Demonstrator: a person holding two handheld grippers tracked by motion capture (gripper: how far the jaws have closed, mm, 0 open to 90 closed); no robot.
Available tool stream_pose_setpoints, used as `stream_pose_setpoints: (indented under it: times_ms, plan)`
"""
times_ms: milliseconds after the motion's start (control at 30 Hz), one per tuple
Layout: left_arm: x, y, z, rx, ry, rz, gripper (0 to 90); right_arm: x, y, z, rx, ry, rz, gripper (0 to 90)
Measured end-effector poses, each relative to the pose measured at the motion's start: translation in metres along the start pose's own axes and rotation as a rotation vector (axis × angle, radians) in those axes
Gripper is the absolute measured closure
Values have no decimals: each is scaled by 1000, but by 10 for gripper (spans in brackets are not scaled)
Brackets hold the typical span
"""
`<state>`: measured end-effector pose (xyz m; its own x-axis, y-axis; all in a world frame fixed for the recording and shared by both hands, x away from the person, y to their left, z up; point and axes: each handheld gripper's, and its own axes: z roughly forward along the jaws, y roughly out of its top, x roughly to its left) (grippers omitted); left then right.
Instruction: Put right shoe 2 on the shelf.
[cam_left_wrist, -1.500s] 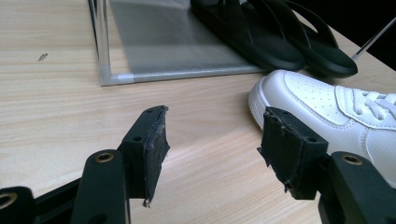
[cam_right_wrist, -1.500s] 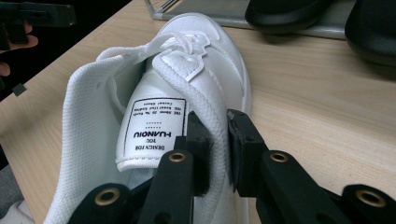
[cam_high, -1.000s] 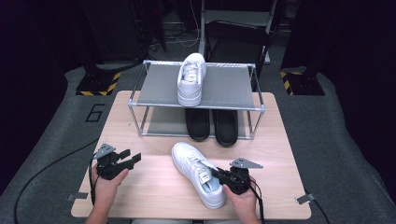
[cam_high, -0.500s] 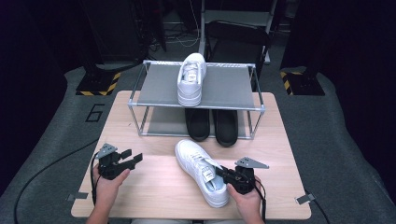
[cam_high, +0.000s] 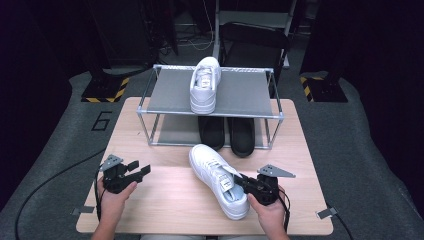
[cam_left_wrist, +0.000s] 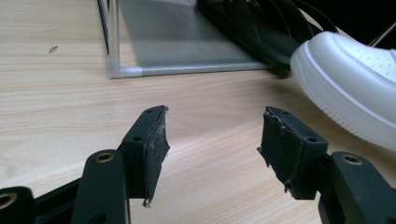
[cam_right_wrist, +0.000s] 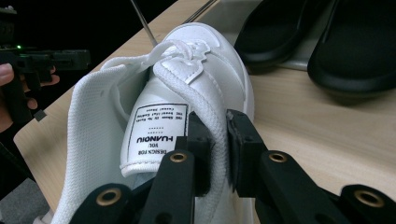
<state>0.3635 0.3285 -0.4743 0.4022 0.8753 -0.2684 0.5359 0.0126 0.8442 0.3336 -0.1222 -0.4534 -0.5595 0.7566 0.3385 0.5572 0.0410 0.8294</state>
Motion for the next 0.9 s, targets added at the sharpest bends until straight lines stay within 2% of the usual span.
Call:
stream_pose_setpoints:
  times_ms: [267, 333, 500, 633, 900]
  plan:
    - [0, -5, -2, 8, 8, -4, 401, 0, 17, -15, -19, -6, -22, 807]
    - [1, -6, -1, -4, 16, -3, 401, -1, 21, -20, -24, -2, -25, 807]
    - [2, -7, -2, 9, 10, -4, 401, -1, 29, -31, -35, -5, -36, 807]
    - [1, -9, -1, -4, 14, -9, 401, -1, 34, -40, -39, 1, -35, 806]
    - [3, -10, -3, 11, 11, -8, 401, -1, 44, -62, -52, -1, -34, 807]
